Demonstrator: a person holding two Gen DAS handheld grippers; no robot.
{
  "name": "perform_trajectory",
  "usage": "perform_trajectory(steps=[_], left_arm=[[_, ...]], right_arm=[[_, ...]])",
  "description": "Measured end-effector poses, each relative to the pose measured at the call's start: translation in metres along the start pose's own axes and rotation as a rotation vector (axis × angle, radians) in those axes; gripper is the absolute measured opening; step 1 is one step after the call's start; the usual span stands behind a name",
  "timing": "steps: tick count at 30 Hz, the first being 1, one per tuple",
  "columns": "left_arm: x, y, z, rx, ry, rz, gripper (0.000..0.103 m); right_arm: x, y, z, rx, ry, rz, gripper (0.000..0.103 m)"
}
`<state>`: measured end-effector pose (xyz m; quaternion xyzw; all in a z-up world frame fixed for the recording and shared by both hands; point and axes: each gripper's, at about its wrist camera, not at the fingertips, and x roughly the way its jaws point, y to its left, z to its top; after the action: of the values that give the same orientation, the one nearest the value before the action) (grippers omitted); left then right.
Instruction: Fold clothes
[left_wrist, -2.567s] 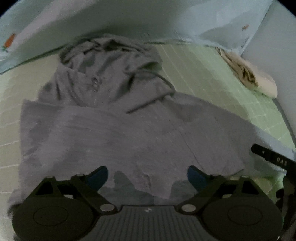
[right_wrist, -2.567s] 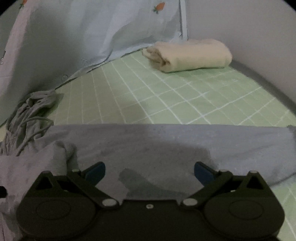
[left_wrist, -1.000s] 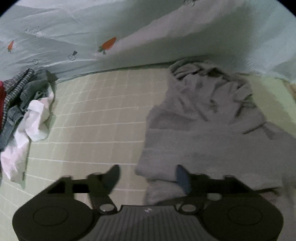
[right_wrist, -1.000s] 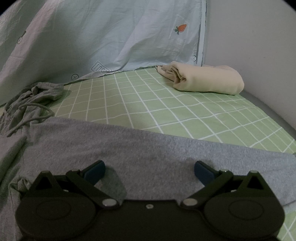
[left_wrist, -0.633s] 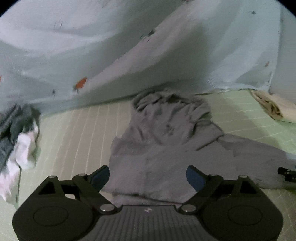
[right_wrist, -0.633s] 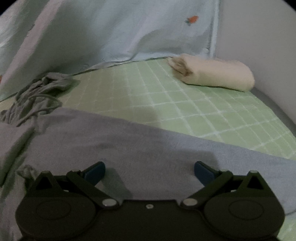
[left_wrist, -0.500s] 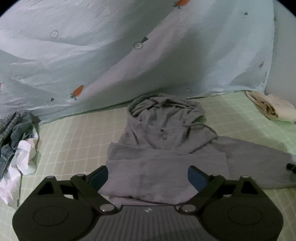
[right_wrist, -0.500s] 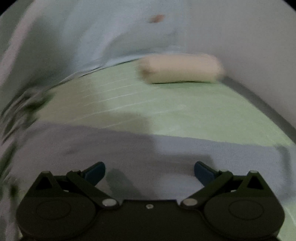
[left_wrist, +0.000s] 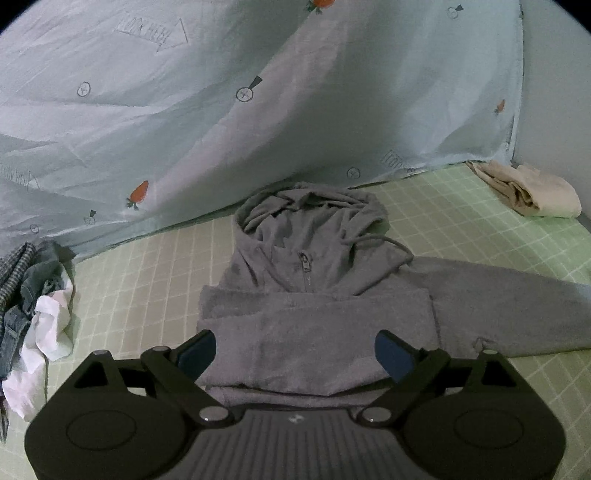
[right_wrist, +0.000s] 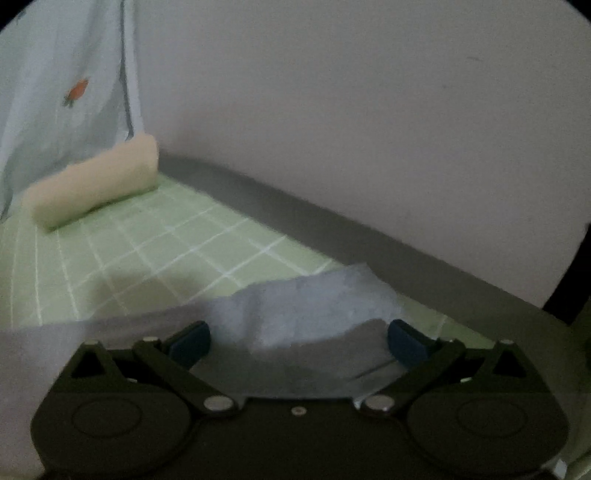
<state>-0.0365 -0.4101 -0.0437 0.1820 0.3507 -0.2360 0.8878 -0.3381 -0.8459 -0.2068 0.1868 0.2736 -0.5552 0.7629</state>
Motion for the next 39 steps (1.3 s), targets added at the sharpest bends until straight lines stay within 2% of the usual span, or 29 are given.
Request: perform_trajectory(steps=[7,8,10,12,13,15,16,19,21,24,27,32,35,37,39], left_arm=[[0.001,-0.002,-0.003,0.000,0.011,0.007,0.093],[0.001,-0.001,-0.003,-0.006,0.010,0.008,0.093],[0.001,0.001,-0.004,-0.019,0.011,0.010,0.093],[0.002,0.004,-0.006,-0.034,0.015,0.013,0.093],[0.003,0.006,-0.006,-0.042,0.017,0.014,0.093],[0.004,0.010,-0.008,-0.062,0.021,0.013,0.093],[0.005,0.013,-0.008,-0.073,0.021,0.013,0.093],[0.006,0.021,-0.009,-0.106,0.020,0.012,0.093],[0.006,0.026,-0.011,-0.129,0.019,0.012,0.093],[0.007,0.034,-0.014,-0.169,0.023,0.009,0.093],[0.008,0.043,-0.018,-0.203,0.023,0.010,0.093],[0.005,0.057,-0.024,-0.250,0.014,0.031,0.093],[0.007,0.065,-0.026,-0.282,0.018,0.046,0.093],[0.006,0.068,-0.027,-0.292,0.019,0.053,0.093],[0.006,0.071,-0.028,-0.299,0.021,0.060,0.093]], right_arm=[[-0.001,0.004,0.000,0.001,0.012,0.025,0.103],[-0.003,0.004,0.000,0.001,0.013,0.031,0.099],[-0.002,0.008,0.002,-0.002,0.008,0.046,0.085],[-0.008,0.016,0.002,0.004,-0.002,0.052,0.048],[-0.013,0.020,0.001,0.013,0.001,0.056,0.043],[-0.023,0.029,-0.001,0.040,0.014,0.081,0.023],[-0.027,0.033,-0.003,0.070,0.024,0.112,0.021],[-0.037,0.048,-0.007,0.181,0.068,0.230,0.017],[-0.040,0.063,-0.011,0.275,0.120,0.348,0.014],[-0.039,0.096,-0.018,0.406,0.223,0.526,0.012],[-0.041,0.144,-0.023,0.476,0.326,0.708,0.011],[-0.072,0.247,-0.015,0.373,0.450,1.025,0.010],[-0.104,0.308,-0.022,0.203,0.501,1.183,0.010],[-0.122,0.339,-0.032,0.037,0.510,1.214,0.015],[-0.130,0.352,-0.042,-0.066,0.530,1.206,0.029]])
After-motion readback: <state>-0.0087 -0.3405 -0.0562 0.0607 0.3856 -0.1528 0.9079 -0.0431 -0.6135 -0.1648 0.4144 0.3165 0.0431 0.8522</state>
